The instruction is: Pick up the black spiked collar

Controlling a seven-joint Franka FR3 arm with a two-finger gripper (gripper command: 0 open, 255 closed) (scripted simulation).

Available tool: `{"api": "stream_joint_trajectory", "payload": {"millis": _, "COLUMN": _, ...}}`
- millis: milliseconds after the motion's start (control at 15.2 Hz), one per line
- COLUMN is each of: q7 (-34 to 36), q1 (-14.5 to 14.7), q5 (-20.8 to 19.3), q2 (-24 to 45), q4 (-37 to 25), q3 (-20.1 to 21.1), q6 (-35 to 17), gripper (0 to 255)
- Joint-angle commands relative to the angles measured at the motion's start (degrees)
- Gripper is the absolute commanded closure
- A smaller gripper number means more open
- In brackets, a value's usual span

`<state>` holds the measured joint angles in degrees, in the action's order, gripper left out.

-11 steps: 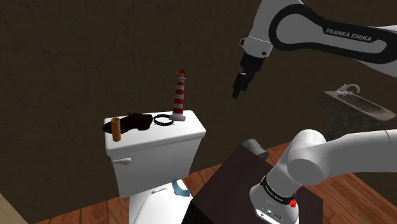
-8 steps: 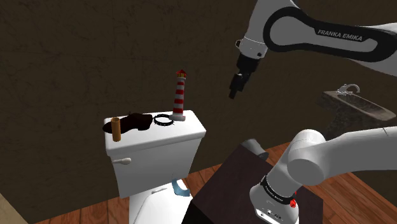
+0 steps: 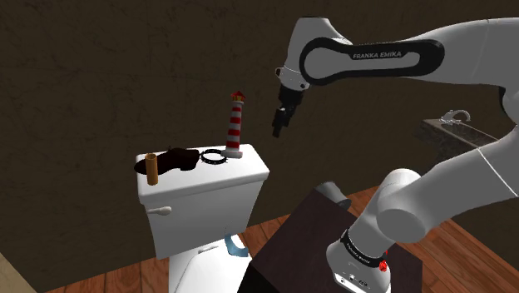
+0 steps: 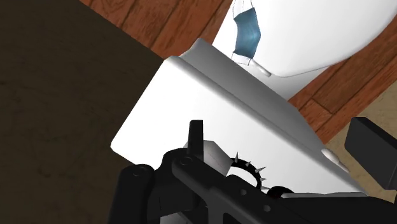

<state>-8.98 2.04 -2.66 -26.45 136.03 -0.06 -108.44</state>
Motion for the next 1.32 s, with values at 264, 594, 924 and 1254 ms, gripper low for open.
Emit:
{"api": "stream_joint_trajectory", "payload": {"millis": 264, "q7": -3.7, "q1": 1.46, "q5": 0.23, "q2": 12.63, "q4": -3.73, "q3": 0.15, "q6": -8.21, "gripper": 0}}
{"api": "stream_joint_trajectory", "payload": {"millis": 594, "q7": -6.69, "q1": 2.43, "q5": 0.37, "q2": 23.62, "q4": -8.99, "q3": 0.63, "q6": -13.29, "gripper": 0}}
{"api": "stream_joint_trajectory", "payload": {"millis": 924, "q7": -9.4, "q1": 3.25, "q5": 0.26, "q2": 34.59, "q4": -15.81, "q3": 1.5, "q6": -16.78, "gripper": 0}}
{"api": "stream_joint_trajectory", "payload": {"millis": 1254, "q7": -11.76, "q1": 4.1, "q5": -0.29, "q2": 45.51, "q4": -24.15, "q3": 2.55, "q6": -18.68, "gripper": 0}}
